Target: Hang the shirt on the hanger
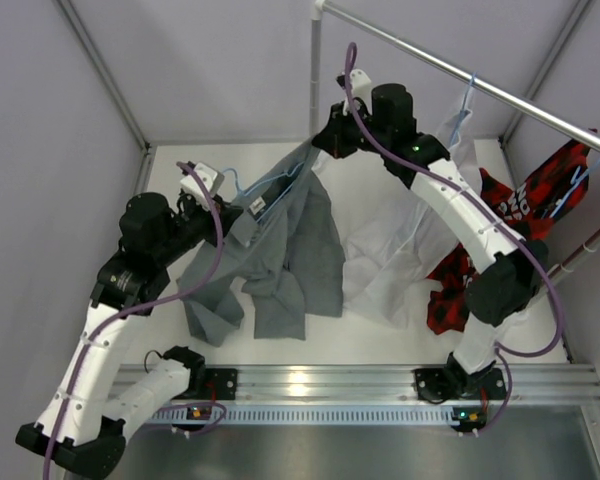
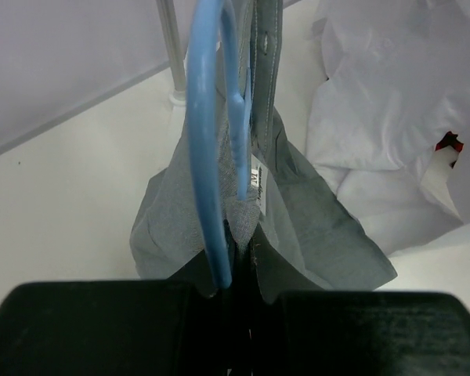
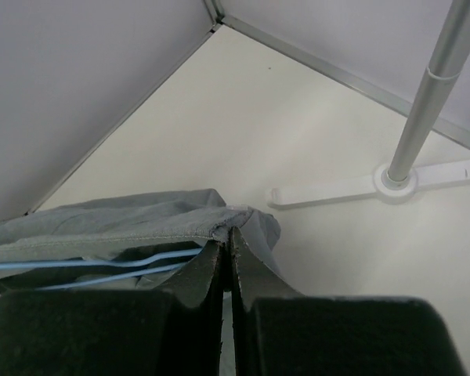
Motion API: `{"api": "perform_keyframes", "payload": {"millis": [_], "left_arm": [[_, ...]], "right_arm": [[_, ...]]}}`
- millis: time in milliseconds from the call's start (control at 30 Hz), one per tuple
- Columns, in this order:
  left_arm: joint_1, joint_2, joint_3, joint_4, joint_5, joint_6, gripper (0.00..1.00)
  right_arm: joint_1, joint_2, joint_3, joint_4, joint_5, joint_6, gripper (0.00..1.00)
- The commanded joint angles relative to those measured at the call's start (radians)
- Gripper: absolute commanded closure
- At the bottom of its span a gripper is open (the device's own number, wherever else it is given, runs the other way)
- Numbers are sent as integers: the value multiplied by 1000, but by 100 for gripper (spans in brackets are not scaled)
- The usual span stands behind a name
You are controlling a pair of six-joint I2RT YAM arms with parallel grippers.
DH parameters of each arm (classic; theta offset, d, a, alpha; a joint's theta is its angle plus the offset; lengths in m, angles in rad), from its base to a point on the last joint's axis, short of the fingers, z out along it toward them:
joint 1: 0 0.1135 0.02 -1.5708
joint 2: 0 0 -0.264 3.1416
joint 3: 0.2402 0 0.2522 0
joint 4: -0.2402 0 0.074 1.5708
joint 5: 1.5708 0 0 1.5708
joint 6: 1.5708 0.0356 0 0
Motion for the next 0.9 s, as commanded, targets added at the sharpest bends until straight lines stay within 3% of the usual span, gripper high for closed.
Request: {"api": "perform_keyframes", "payload": {"millis": [0,200,267,367,500,633,800,867], "left_arm": [[1,1,58,-70,-81,-20,100],[1,101,151,-69,-219,-64,100],[1,134,218,-37,-199,-125,100],[1,226,362,-14,-109,-158,100],[3,302,496,54,-95,-196,100],[4,387,627,66,-14,-195,100],[9,400,635,68,31,-141,100],[9,346,553,104,57,-138,100]], "right_arm": [[-58,-81,-13,146,-8,-10,100],[-2,-237,-217,270,-108,84,100],[37,-285,-275,302,-113,130,100],[159,-373,-401,370,-26,165,100],[311,-428,-554,486,123,245,100],[377,-403,-555,535,115,273,100],[428,-429,-567,526,190,248,100],[423,-425,-569,477,213,221,100]]}}
